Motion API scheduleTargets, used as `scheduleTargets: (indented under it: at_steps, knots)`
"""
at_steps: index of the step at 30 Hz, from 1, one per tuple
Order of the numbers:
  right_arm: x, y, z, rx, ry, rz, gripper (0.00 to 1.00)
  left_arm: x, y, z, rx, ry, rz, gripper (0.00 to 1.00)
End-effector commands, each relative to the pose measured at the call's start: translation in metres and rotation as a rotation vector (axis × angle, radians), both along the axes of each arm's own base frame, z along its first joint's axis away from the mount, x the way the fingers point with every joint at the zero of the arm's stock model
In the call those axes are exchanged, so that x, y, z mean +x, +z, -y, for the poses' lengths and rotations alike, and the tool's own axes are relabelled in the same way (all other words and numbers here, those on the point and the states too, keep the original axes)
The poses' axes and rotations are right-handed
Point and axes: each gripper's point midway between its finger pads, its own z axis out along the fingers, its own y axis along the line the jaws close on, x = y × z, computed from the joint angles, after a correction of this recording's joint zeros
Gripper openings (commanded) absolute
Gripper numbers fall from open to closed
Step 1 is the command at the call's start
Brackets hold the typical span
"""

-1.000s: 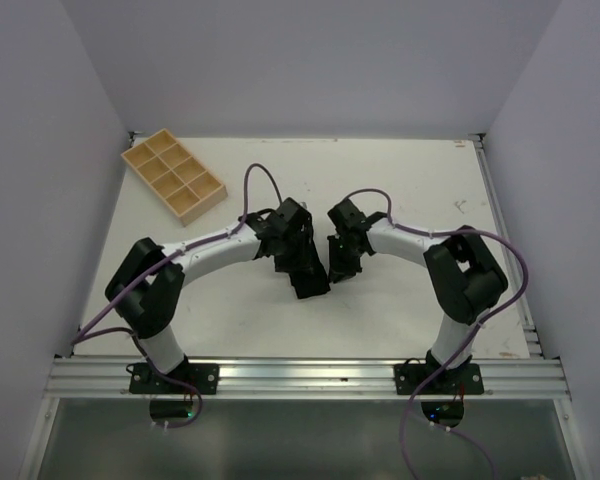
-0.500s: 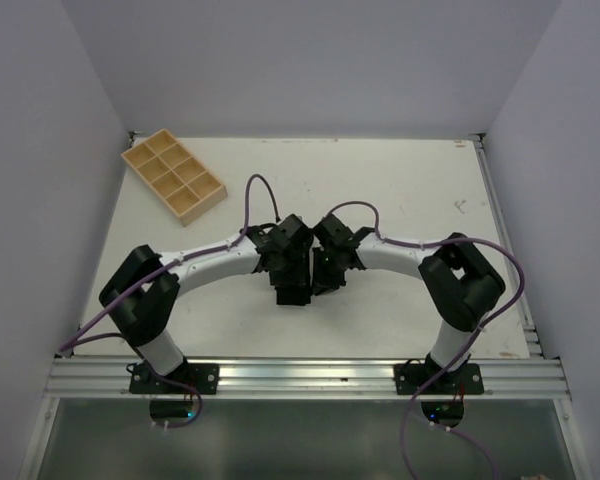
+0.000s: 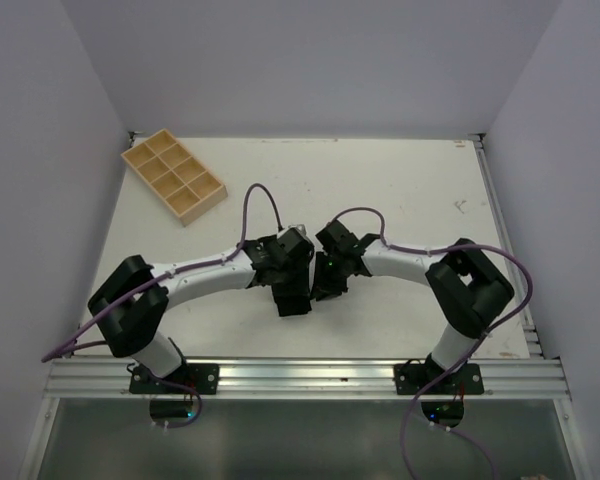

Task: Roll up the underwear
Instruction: Fold the underwear, then roll the underwear

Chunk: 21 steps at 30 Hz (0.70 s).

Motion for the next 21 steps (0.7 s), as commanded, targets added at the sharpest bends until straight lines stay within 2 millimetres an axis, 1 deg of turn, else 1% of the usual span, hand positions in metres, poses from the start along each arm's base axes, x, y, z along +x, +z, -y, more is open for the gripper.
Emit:
scheduleTargets:
  at_steps: [1,2,3,4,5,7,8,9,10,11,13,14,15,16,17,18,19,20,21]
  knots:
    - [0.000,0.023,0.007,-0.001,-0.013,0.046,0.26,0.025,0.050,0.018,-0.112,0.006,0.155,0.48]
    - [0.002,0.027,0.009,-0.009,0.003,0.063,0.27,0.027,0.061,0.019,-0.126,0.005,0.175,0.49]
    - [0.003,0.030,0.012,-0.022,0.007,0.078,0.28,0.028,0.066,0.018,-0.125,0.005,0.181,0.50]
    - [0.000,0.033,0.016,-0.039,0.015,0.073,0.28,0.028,0.071,0.019,-0.131,-0.002,0.190,0.51]
    - [0.003,0.042,0.016,-0.036,0.032,0.100,0.31,0.029,0.078,0.020,-0.143,-0.002,0.197,0.52]
    - [0.001,0.048,0.022,-0.056,0.049,0.111,0.34,0.027,0.079,0.016,-0.134,0.002,0.184,0.52]
    - [0.001,0.057,0.023,-0.047,0.064,0.140,0.36,0.026,0.081,0.014,-0.134,0.003,0.186,0.52]
    - [-0.002,0.062,0.021,-0.021,0.078,0.140,0.38,0.026,0.080,0.008,-0.116,0.014,0.187,0.52]
    - [-0.002,0.067,0.018,0.004,0.088,0.151,0.41,0.027,0.085,0.004,-0.117,0.028,0.198,0.52]
    - [-0.002,0.073,0.014,0.033,0.098,0.166,0.43,0.027,0.084,-0.004,-0.098,0.043,0.197,0.53]
    - [-0.008,0.082,0.003,0.093,0.119,0.172,0.46,0.036,0.084,-0.021,-0.092,0.088,0.197,0.53]
    - [-0.010,0.087,-0.001,0.114,0.120,0.184,0.50,0.039,0.086,-0.033,-0.096,0.112,0.197,0.53]
    - [-0.011,0.088,-0.004,0.126,0.122,0.188,0.52,0.052,0.088,-0.049,-0.107,0.165,0.197,0.53]
    - [-0.014,0.091,-0.012,0.153,0.139,0.189,0.59,0.058,0.095,-0.059,-0.117,0.185,0.216,0.53]
    - [-0.014,0.090,-0.015,0.159,0.135,0.182,0.61,0.064,0.097,-0.068,-0.117,0.209,0.224,0.54]
    - [-0.014,0.087,-0.018,0.155,0.138,0.173,0.62,0.073,0.096,-0.083,-0.116,0.248,0.220,0.54]
    - [-0.016,0.084,-0.021,0.145,0.149,0.176,0.62,0.076,0.096,-0.089,-0.118,0.259,0.217,0.55]
    - [-0.016,0.085,-0.025,0.144,0.155,0.179,0.62,0.076,0.092,-0.093,-0.131,0.263,0.188,0.55]
    - [-0.015,0.079,-0.027,0.134,0.159,0.171,0.63,0.081,0.086,-0.107,-0.123,0.301,0.173,0.54]
